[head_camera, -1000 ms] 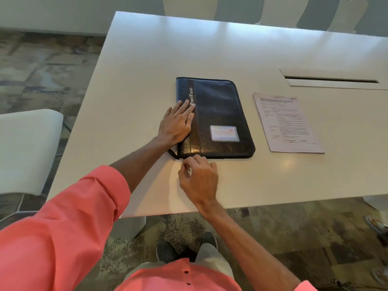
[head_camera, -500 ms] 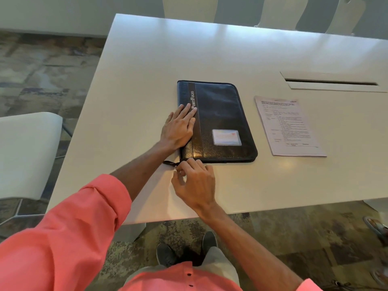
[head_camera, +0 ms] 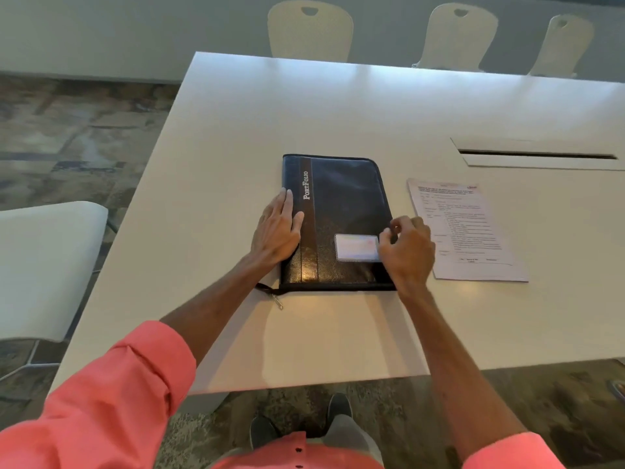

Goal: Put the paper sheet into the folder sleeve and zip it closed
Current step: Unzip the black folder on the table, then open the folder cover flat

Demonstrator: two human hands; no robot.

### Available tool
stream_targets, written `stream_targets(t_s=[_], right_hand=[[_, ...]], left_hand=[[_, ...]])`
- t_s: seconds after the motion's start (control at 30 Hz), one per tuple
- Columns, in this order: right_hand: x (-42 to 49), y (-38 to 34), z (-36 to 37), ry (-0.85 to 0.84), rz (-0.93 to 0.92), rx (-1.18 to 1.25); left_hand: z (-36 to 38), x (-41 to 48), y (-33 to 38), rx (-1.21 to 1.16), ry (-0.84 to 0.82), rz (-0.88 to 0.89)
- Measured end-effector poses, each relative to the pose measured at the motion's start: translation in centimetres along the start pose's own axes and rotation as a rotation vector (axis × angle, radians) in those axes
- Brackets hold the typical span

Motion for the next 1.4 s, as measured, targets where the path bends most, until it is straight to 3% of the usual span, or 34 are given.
stream_targets(t_s=[0.1,0.47,0.73,0.8,0.93,1.17,1.4], right_hand=[[1.9,1.2,0.2,-0.142,0.127,-0.105],[5.1,1.2,-0.6,-0.166,0.208,-0.055],[9.1,1.3,-2.2,-0.32,0.353,0.077],[10.1,0.6,-2.9,-0.333,0.331,0.109],[11.4,-1.9,-4.6,-0.335,0.233,0.174],[10.4,-8.9,-8.1,-0.281,0.081,0.491],[7.1,-16.1,-6.9,-0.45,-0.166,0.85]], left_hand=[[0.4,0.1,0.6,0.006,-0.026,-0.008],[0.7,1.6,2.1,0.005,-0.062,-0.005],[0.7,1.8,2.3,-0.13,-0.168,-0.031],[0.2,1.8,2.6,-0.169,-0.184,-0.034],[-2.1,2.3,4.4,-0.255,-0.064,0.012],[-9.2,3.5,10.6,-0.498,0.017,0.099],[-17.2,3.1,11.0,-0.692,0.209,0.097]])
Point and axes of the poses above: each hand's wrist, its own x-axis towards the middle knuckle, its own z-axis out of the palm, y = z × x, the point moved 1 cm from there along x, towards the middle knuckle, and after that the axes turned 15 degrees about x, right-handed, at the moved point
